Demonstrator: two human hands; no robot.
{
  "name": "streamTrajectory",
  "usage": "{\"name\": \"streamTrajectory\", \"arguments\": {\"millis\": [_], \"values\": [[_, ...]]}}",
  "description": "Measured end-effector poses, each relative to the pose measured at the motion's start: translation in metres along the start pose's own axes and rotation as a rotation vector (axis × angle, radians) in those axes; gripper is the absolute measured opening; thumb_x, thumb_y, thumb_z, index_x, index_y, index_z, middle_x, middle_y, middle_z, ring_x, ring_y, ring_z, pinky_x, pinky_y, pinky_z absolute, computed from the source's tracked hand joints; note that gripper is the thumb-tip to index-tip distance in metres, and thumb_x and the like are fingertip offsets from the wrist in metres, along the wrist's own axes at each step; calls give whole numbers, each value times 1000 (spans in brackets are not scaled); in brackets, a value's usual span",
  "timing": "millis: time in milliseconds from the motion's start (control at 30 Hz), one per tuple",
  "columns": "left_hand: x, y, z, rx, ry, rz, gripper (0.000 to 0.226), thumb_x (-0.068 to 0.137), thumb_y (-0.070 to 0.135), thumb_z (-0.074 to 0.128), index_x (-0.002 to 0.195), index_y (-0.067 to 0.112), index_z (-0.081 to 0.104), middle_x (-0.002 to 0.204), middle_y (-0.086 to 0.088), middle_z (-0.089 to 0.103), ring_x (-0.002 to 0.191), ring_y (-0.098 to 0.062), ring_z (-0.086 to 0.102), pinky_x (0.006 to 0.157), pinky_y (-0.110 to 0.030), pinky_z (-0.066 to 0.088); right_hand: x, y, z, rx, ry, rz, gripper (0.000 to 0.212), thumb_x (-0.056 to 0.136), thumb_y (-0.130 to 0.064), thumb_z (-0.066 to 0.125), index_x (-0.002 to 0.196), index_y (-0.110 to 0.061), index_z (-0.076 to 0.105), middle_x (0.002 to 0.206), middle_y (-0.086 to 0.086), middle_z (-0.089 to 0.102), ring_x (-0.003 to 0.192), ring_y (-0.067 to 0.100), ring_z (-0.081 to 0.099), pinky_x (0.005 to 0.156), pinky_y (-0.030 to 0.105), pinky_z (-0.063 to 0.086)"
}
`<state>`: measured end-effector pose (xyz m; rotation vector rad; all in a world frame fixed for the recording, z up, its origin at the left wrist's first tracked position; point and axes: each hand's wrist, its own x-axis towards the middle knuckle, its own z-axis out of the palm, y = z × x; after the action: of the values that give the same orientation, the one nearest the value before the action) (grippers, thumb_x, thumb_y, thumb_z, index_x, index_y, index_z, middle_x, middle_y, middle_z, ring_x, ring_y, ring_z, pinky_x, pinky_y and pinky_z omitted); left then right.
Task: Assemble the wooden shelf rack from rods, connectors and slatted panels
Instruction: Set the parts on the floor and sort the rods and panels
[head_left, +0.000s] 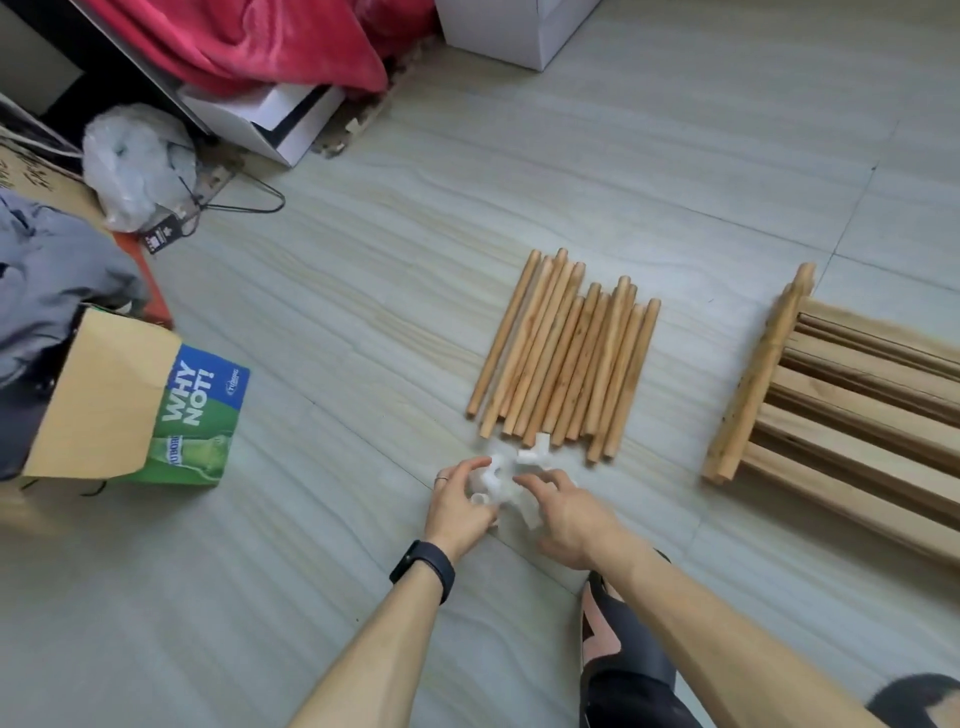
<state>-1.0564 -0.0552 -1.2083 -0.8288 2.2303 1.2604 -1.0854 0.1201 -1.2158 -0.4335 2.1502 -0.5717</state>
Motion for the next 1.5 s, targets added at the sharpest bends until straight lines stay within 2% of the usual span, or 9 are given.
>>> {"name": "streamTrajectory", "arguments": {"millis": [133, 267, 467, 733, 867, 1033, 1233, 1333, 1500], "values": [[0, -5, 3, 155, -2, 8, 77, 77, 10, 69, 137, 49, 44, 128, 11, 32, 95, 1, 53, 81, -28, 58, -3, 7, 2, -55, 2, -8, 87, 87, 2, 49, 158, -39, 20, 169, -2, 6, 126, 32, 56, 89, 35, 49], [3, -5, 5, 263, 15, 61, 79, 82, 13, 73, 147, 42, 37, 132, 5, 35, 97, -15, 55, 85, -26, 51, -16, 17, -3, -17, 7, -104, 87, 84, 9, 47, 157, -34, 30, 170, -11, 0, 135, 28, 51, 101, 36, 49], [-5, 27, 3, 376, 126, 105, 69, 85, 6, 55, 146, 33, 37, 139, 3, 34, 105, -24, 58, 81, -39, 56, -54, 20, -47, -333, -51, -201, 71, 84, 10, 47, 145, -25, 46, 144, 0, 55, 119, 31, 57, 87, 41, 52], [-28, 125, 104, 556, -30, 617, 64, 92, 14, 58, 149, 28, 35, 149, -1, 37, 123, -24, 52, 89, -37, 50, -173, 101, -140, -773, 17, -88, 24, 97, -11, 52, 121, -13, 53, 106, 8, 58, 85, 30, 61, 62, 40, 54], [-55, 198, 185, 671, -232, 918, 72, 89, 18, 59, 151, 32, 28, 152, 0, 33, 135, -23, 41, 101, -39, 48, -229, 169, -141, -568, 246, 242, 36, 97, -29, 53, 131, -21, 46, 118, 5, 51, 94, 29, 62, 60, 38, 48], [-77, 258, 278, 852, -415, 1090, 84, 86, 22, 64, 155, 36, 18, 163, -6, 22, 148, -28, 26, 113, -42, 40, -262, 251, -111, -55, 633, 709, 91, 83, -71, 60, 153, -38, 14, 154, 2, 26, 113, 31, 63, 78, 43, 55], [-69, 291, 362, 1236, -456, 1335, 97, 88, 24, 62, 156, 45, -4, 168, -7, -12, 152, -41, -11, 121, -62, 10, -250, 295, -76, 150, 708, 798, 126, 70, -83, 62, 153, -42, -24, 160, 1, 4, 108, 34, 66, 75, 43, 56], [-60, 303, 400, 1391, -492, 1434, 98, 89, 18, 59, 154, 51, -7, 166, -2, -21, 152, -41, -13, 119, -65, 11, -236, 308, -76, 84, 727, 833, 122, 70, -86, 57, 158, -32, -7, 165, 1, 4, 104, 32, 68, 73, 42, 57], [-52, 319, 441, 1354, -621, 1424, 66, 87, 38, 58, 144, 55, 29, 166, 1, 2, 151, -37, 4, 113, -63, 27, -215, 320, -88, 146, 716, 878, 96, 77, -78, 61, 142, -23, 15, 154, 9, 29, 107, 37, 66, 80, 45, 55]]}}
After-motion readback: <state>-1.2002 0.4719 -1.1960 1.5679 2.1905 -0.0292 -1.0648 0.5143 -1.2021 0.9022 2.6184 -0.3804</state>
